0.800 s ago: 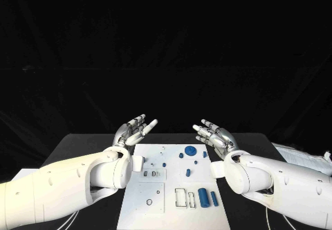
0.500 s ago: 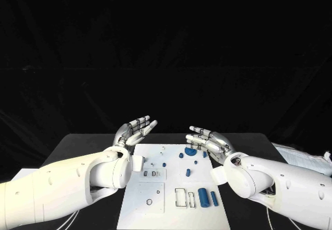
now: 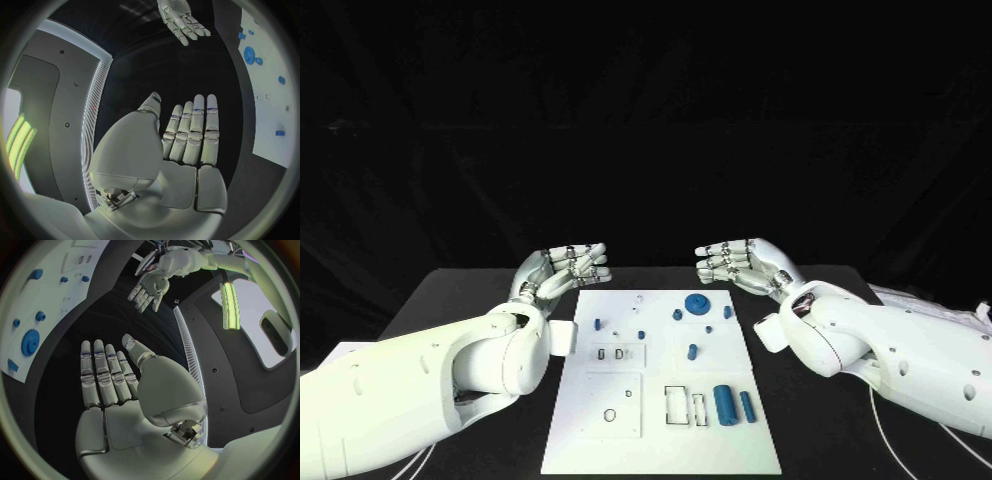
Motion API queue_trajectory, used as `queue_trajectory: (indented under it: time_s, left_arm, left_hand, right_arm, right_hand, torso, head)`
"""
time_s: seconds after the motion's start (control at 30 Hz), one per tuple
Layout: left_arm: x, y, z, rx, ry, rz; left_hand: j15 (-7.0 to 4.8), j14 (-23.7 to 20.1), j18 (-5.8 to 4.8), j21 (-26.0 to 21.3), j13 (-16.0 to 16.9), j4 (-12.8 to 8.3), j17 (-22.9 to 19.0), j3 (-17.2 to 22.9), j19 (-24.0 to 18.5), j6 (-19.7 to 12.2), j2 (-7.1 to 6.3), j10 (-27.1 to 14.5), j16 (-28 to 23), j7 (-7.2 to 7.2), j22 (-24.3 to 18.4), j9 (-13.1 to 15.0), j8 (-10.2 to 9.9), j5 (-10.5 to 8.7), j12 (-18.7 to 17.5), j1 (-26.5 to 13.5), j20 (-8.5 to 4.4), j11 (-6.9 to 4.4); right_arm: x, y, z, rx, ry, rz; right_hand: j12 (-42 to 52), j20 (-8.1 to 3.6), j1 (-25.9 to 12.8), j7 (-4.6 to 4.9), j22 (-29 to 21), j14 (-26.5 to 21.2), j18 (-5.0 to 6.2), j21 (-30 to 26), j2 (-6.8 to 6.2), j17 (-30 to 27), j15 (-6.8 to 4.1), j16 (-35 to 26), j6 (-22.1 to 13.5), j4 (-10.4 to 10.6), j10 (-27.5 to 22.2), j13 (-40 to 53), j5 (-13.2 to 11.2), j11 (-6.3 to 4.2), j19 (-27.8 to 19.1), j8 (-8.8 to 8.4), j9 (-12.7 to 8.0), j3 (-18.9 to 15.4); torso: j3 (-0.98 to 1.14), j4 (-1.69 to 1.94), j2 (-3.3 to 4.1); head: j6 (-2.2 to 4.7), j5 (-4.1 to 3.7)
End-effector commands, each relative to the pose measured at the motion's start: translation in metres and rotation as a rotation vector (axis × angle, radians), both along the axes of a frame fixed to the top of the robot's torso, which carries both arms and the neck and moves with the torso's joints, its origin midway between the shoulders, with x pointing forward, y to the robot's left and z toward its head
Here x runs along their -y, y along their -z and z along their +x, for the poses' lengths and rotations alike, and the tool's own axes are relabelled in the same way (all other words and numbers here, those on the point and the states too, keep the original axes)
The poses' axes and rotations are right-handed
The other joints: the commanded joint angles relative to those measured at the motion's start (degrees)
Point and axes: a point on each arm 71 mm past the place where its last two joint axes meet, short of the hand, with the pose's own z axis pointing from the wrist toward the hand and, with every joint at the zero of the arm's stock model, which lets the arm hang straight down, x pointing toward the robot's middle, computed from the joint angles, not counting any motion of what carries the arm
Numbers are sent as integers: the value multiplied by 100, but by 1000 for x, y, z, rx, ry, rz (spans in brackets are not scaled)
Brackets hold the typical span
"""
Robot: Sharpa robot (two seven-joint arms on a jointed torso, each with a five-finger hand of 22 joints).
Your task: Assemble the parts on the task board
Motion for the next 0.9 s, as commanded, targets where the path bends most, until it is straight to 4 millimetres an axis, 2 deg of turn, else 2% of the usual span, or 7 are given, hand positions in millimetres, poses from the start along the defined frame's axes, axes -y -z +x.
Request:
queue_trajectory:
  time_s: [0.03, 0.13, 0.27, 0.37, 0.47, 0.63, 0.9]
  left_arm:
    - [8, -6, -6, -4, 99, -32]
    - [10, -9, -11, -26, 114, -56]
    - [13, -12, -20, -85, 97, -125]
    - [16, -14, -25, -106, 106, -158]
    - [18, -17, -27, -109, 122, -173]
    - [22, -25, -30, -97, 154, -185]
    - [32, -33, -40, -104, 208, -201]
  left_hand:
    - [-69, 205, 78, 50, 8, -64, 125, -9, 187, 92, 59, 133, 56, -35, -1, -14, -9, -21, -36, 25, -68, -47]
    - [-113, 321, 78, 67, 17, -136, 224, -1, 293, 154, 71, 243, 85, -72, -2, -13, -22, -20, -58, 87, -110, -92]
    - [-188, 500, 77, 137, 34, -188, 387, -11, 464, 181, 64, 382, 233, -134, 25, -15, -64, -20, -41, 109, -183, -156]
    - [-188, 472, 68, 131, 39, -140, 446, -79, 473, 222, 52, 414, 260, -141, 21, -9, -64, -75, -36, 6, -190, -161]
    - [-189, 449, 67, 123, 43, -111, 497, -146, 476, 255, 58, 434, 285, -153, 16, -5, -65, -127, -33, -62, -192, -167]
    - [-196, 450, 69, 122, 47, -111, 528, -175, 485, 279, 67, 451, 305, -166, 15, -2, -63, -137, -29, -73, -196, -177]
    - [-204, 465, 70, 129, 42, -126, 573, -213, 512, 271, 73, 432, 342, -162, 17, -6, -82, -139, -45, -72, -204, -175]
  right_arm:
    - [-3, -9, 1, 152, -55, -220]
    - [-3, -14, 6, 195, -57, -350]
    - [-4, -17, 14, 227, -62, -561]
    - [-7, -17, 16, 237, -59, -694]
    - [-9, -18, 18, 242, -46, -795]
    - [-14, -23, 19, 264, -34, -906]
    - [-21, -31, 20, 282, -48, -988]
  right_hand:
    - [24, -303, 186, 36, 240, 1064, 124, 584, -151, 55, -322, 139, 861, -205, 896, 18, 129, -248, 748, 77, 29, 244]
    - [6, -484, 230, -49, 467, 1341, 123, 992, -223, 94, -442, 172, 1032, -194, 1143, 15, 190, -323, 987, 74, 28, 234]
    - [4, -617, 101, -163, 772, 1812, 104, 1509, -270, 216, -596, 312, 1250, -78, 1475, 32, 108, -479, 1181, 85, 34, 134]
    - [-40, -691, 63, -198, 943, 2107, 109, 1794, -360, 320, -678, 421, 1299, -46, 1580, 32, 102, -525, 1261, 51, 24, 89]
    - [-138, -767, -41, -222, 1099, 2537, 126, 2083, -405, 475, -765, 633, 1291, 52, 1533, 22, -67, -551, 1474, -4, 15, 45]
    - [-186, -869, -81, -267, 1307, 2918, 118, 2460, -501, 730, -854, 912, 1337, 142, 1520, 25, -111, -594, 1672, -59, 15, 72]
    - [-179, -938, -109, -329, 1865, 2950, 111, 3380, -711, 1756, -910, 2535, 1314, 440, 1231, 23, -88, -633, 1812, -113, 15, 341]
  torso:
    - [-16, 105, 190]
    - [-30, 137, 278]
    - [-47, 175, 421]
    - [-55, 213, 506]
    - [-55, 240, 578]
    - [-71, 295, 726]
    - [-101, 378, 916]
  head:
    - [20, -88]
    - [32, -137]
    - [57, -194]
    - [120, -246]
    - [139, -263]
    - [180, -302]
    - [225, -407]
